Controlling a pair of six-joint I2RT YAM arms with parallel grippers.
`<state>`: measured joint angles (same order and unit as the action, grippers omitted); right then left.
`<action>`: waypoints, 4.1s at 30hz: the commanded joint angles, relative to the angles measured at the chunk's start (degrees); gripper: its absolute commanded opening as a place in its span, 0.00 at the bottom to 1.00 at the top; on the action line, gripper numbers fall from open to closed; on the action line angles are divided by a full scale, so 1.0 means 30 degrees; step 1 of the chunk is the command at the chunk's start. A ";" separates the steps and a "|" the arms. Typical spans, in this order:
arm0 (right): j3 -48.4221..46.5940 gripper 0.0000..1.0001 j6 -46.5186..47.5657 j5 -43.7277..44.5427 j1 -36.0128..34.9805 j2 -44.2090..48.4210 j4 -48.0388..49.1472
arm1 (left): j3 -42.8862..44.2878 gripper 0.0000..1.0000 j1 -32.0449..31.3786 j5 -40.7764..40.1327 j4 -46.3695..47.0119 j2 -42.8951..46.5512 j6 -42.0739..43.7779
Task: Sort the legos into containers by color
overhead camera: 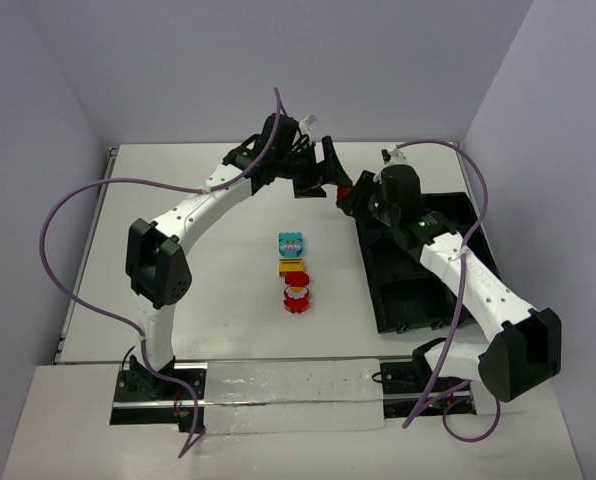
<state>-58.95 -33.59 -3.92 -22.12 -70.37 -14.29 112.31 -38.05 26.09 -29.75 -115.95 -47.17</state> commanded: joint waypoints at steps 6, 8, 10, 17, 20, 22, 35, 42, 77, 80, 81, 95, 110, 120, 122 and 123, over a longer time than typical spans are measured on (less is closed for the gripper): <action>-0.0731 0.00 -0.0003 0.4538 0.3112 0.0082 -0.3536 | -0.1077 0.99 0.2003 -0.3355 -0.1800 0.3245 0.1826; -0.0779 0.00 0.0413 0.4553 0.3881 -0.0517 -0.3653 | -0.1079 0.99 0.2138 -0.4472 -0.2766 0.3214 0.2326; -0.1010 0.00 0.0698 0.4711 0.4305 -0.1208 -0.4109 | -0.1124 0.99 0.2161 -0.5122 -0.3543 0.2998 0.2671; -0.2773 0.10 0.1060 0.5392 0.4727 -0.4373 -0.4428 | -0.4263 0.99 0.1563 -0.7669 -0.4740 0.3673 0.3219; -0.3529 0.23 0.1108 0.5830 0.4813 -0.5452 -0.4512 | -0.6258 0.99 0.1265 -0.8508 -0.4711 0.4634 0.3475; -0.3955 0.42 0.1121 0.5942 0.4814 -0.6015 -0.4705 | -0.7198 0.99 0.1035 -0.8581 -0.4654 0.5116 0.3544; -0.3079 0.66 0.2852 0.4391 0.3397 -0.2907 -0.4520 | -0.7967 0.99 0.0554 -1.0380 -0.5888 0.6238 0.3935; -0.1596 0.70 0.4625 0.3480 -0.2764 -0.1764 -0.4706 | -0.6321 0.99 0.1721 -1.1828 -0.7136 0.6604 0.3712; -0.3017 0.77 -0.5239 0.5867 -0.9884 -1.0752 -0.5197 | -0.9478 0.99 0.4246 -1.1872 -0.6322 0.8592 0.1484; -0.3046 0.67 -0.5122 0.6300 -0.9893 -1.0842 -0.5168 | -0.9537 0.99 0.4236 -1.1892 -0.6372 0.8612 0.1504; -0.3048 0.63 -0.5099 0.6441 -0.9886 -1.0875 -0.5167 | -0.9552 0.99 0.4246 -1.1929 -0.6403 0.8632 0.1515; -0.3156 0.43 -0.4809 0.6355 -0.9531 -0.8250 -0.5490 | -1.1473 0.99 0.4246 -1.0668 -0.5402 0.9393 0.2100; -0.3674 0.45 -0.4853 0.5467 -0.8688 -0.7995 -0.5484 | -1.2093 0.99 0.4246 -0.8919 -0.4528 0.9245 0.2731; -0.4856 0.45 -0.4771 0.3307 -0.6215 -0.7273 -0.5001 | -1.7074 0.99 0.4246 0.1051 0.2249 1.1408 0.3003; -0.5024 0.45 -0.4739 0.3064 -0.5806 -0.7070 -0.4992 | -1.8198 0.99 0.4246 0.2429 0.3988 1.1672 0.2037; -0.5151 0.45 -0.4688 0.3012 -0.5627 -0.7019 -0.4992 | -1.8558 0.99 0.4246 0.3117 0.4603 1.1800 0.1778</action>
<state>-70.81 -47.68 7.02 -40.94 -95.61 -30.83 60.88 -25.41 21.42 -29.79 -83.28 -38.64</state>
